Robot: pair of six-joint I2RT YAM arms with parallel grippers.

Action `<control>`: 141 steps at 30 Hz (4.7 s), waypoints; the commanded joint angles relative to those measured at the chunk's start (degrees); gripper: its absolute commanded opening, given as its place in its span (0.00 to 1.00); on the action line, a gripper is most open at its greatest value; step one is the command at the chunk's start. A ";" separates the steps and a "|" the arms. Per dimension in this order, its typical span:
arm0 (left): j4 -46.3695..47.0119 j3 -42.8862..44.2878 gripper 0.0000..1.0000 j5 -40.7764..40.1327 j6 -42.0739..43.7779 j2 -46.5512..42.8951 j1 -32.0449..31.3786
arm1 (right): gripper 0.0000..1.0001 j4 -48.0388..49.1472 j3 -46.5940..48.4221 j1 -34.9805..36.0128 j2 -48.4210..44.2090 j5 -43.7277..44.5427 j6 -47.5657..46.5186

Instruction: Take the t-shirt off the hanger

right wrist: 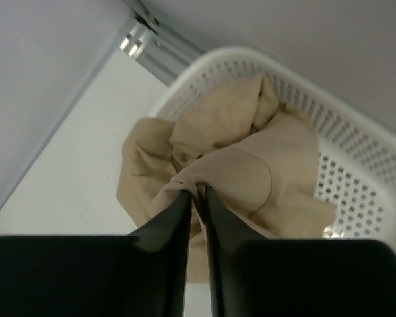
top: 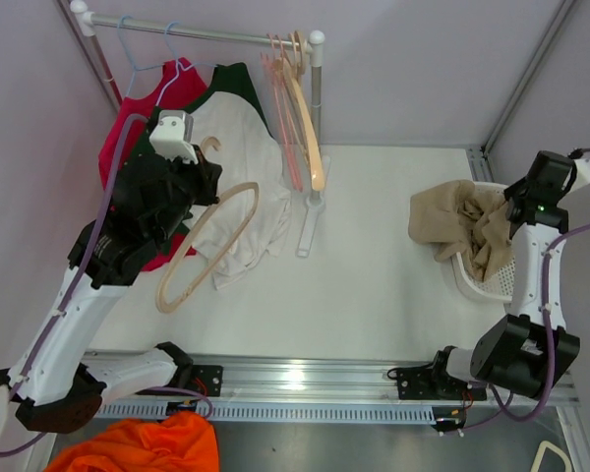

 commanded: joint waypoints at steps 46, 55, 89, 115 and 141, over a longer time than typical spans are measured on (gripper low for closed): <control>34.59 34.26 0.01 -4.40 19.91 40.49 4.77 | 0.68 2.82 4.73 6.45 -10.56 -8.63 -4.04; 31.85 42.36 0.01 0.96 18.59 46.91 7.41 | 0.68 3.26 3.85 6.45 -11.88 -9.77 -4.04; 34.84 25.23 0.47 4.48 12.79 36.99 9.69 | 0.69 3.26 2.36 6.62 -13.81 -13.03 -2.90; 28.43 23.55 0.66 24.60 8.31 26.78 32.63 | 0.71 4.40 2.80 13.92 -12.23 -12.15 -2.90; 28.52 34.10 0.45 30.14 5.06 44.27 36.24 | 0.73 5.72 4.12 17.26 -8.72 -8.72 -4.57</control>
